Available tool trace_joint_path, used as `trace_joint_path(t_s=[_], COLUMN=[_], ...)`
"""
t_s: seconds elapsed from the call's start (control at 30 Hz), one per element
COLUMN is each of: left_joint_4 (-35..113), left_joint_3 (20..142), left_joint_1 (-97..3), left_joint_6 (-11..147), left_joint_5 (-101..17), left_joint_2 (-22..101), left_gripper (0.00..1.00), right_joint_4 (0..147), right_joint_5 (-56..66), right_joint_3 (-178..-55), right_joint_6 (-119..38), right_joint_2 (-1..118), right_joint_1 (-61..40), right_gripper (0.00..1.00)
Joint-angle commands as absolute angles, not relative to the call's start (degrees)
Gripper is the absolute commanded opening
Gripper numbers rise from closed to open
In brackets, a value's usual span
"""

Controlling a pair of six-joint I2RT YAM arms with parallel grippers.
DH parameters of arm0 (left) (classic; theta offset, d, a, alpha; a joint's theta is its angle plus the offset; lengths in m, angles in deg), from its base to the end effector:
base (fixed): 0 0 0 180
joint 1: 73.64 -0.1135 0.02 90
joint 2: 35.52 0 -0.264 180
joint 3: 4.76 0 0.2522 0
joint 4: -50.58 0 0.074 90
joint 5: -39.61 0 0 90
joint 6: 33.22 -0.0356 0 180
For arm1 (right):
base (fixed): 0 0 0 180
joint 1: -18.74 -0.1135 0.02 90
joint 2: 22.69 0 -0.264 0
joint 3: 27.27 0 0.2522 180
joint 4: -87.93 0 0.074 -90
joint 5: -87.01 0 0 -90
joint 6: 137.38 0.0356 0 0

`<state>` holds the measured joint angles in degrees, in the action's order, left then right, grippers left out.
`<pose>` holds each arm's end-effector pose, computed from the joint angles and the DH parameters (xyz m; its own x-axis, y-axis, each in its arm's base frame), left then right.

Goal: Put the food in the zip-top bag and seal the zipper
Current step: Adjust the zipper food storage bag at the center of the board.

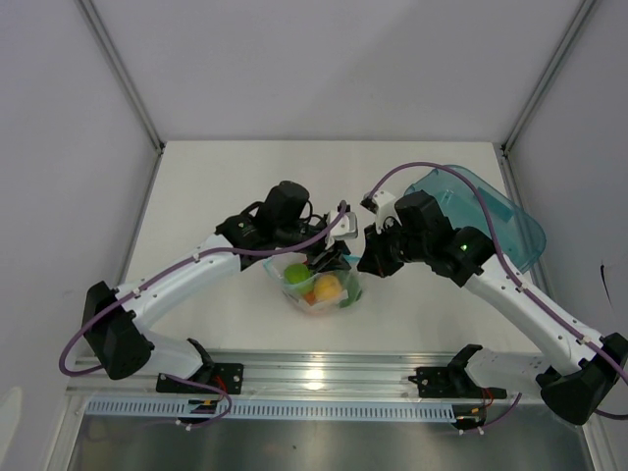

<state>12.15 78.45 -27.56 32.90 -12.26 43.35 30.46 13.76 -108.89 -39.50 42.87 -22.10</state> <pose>0.1957 -0.2349 0.3344 0.0175 0.4409 -0.8974 0.9998 -0.0013 0.0188 0.1705 0.1609 0.3521 -0.6040 -0.3485 -0.7168 -0.7137 0.6369 0.2916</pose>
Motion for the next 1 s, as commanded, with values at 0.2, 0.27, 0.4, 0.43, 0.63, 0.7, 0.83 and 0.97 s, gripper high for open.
trace_joint_path(t_s=[0.2,0.27,0.4,0.43,0.63,0.7,0.83,0.97], left_joint_4=[12.0,9.7,2.3,0.6,-6.3,-8.9,-11.6,-13.6], left_joint_3=[81.9,84.3,89.5,91.6,98.0,99.3,99.9,99.6], left_joint_1=[-27.1,-27.1,-27.2,-27.2,-27.8,-29.0,-30.2,-30.1], left_joint_6=[34.8,33.4,31.1,30.9,27.3,26.5,26.5,27.1], left_joint_5=[-12.0,-10.6,-8.2,-8.4,-6.4,-4.8,-0.1,0.3], left_joint_2=[40.3,41.8,46.9,48.4,51.7,53.8,55.3,55.8], left_gripper=[0.81,0.84,0.84,0.84,0.84,0.83,0.80,0.73], right_joint_4=[30.0,30.0,30.0,30.0,29.5,29.4,29.3,29.2], right_joint_5=[13.7,14.1,14.2,14.4,14.2,14.0,13.9,13.7], right_joint_3=[-111.6,-111.6,-111.9,-112.0,-112.1,-112.3,-113.0,-113.2], right_joint_6=[-40.9,-40.9,-40.8,-40.8,-40.9,-40.9,-41.1,-41.3], right_joint_2=[42.4,42.4,42.7,42.9,42.8,42.7,42.7,42.7], right_joint_1=[-21.9,-21.9,-22.0,-22.0,-22.3,-22.3,-22.4,-22.2], right_gripper=[0.00,0.00,0.00,0.00,0.00,0.00,0.00,0.00])
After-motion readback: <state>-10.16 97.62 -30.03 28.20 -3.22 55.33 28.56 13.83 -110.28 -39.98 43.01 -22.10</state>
